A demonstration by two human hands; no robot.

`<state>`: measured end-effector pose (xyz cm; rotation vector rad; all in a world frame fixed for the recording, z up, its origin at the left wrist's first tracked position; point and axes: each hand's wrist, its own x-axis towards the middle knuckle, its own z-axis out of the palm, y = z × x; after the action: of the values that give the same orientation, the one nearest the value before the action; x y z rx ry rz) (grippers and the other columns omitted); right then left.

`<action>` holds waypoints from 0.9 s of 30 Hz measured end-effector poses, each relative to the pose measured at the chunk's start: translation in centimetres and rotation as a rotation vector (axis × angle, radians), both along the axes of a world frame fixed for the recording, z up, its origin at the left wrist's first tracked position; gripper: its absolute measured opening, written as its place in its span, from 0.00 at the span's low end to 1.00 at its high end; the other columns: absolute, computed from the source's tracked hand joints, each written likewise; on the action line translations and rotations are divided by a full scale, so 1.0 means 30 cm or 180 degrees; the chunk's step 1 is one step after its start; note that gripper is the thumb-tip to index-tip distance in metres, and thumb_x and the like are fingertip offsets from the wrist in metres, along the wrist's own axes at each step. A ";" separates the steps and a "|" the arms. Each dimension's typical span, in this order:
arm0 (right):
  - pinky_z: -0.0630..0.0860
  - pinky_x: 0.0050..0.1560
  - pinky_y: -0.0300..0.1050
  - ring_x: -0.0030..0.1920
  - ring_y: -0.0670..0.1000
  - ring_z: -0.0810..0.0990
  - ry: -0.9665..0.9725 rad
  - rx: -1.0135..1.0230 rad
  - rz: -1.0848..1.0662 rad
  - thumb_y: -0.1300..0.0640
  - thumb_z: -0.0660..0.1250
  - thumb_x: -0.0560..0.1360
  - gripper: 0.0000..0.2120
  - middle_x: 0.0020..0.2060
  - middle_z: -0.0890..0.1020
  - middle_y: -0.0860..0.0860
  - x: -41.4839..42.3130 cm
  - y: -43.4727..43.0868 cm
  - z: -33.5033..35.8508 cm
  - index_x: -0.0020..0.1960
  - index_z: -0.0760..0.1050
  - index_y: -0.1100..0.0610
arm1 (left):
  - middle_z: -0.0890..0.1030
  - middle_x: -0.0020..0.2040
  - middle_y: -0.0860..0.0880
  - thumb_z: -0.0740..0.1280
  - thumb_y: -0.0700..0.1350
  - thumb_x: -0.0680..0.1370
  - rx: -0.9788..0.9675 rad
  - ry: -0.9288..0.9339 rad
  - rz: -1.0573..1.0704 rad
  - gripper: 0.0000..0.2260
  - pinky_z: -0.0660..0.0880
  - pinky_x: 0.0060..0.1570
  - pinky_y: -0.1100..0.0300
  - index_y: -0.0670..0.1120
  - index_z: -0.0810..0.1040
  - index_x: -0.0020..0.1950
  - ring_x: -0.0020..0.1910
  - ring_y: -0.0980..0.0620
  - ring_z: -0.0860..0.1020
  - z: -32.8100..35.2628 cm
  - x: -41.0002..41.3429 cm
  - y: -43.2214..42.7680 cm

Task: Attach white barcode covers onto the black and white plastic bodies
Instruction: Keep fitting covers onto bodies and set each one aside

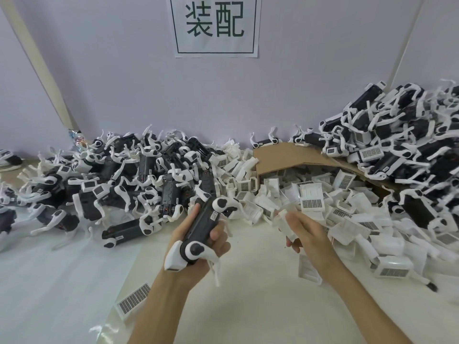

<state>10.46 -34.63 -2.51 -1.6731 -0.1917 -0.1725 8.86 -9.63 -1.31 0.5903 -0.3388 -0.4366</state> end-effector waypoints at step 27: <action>0.80 0.52 0.40 0.55 0.46 0.83 -0.0940 -0.0012 -0.0014 0.64 0.67 0.78 0.11 0.52 0.85 0.46 -0.062 0.061 0.036 0.56 0.81 0.53 | 0.82 0.59 0.44 0.59 0.62 0.81 0.1756 0.0375 -0.0435 0.27 0.77 0.29 0.59 0.41 0.77 0.67 0.45 0.45 0.83 0.000 -0.042 -0.135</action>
<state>8.61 -32.80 -1.42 -1.6466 -0.4101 -0.4233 7.59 -13.69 -1.32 1.0770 -0.1420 -0.7020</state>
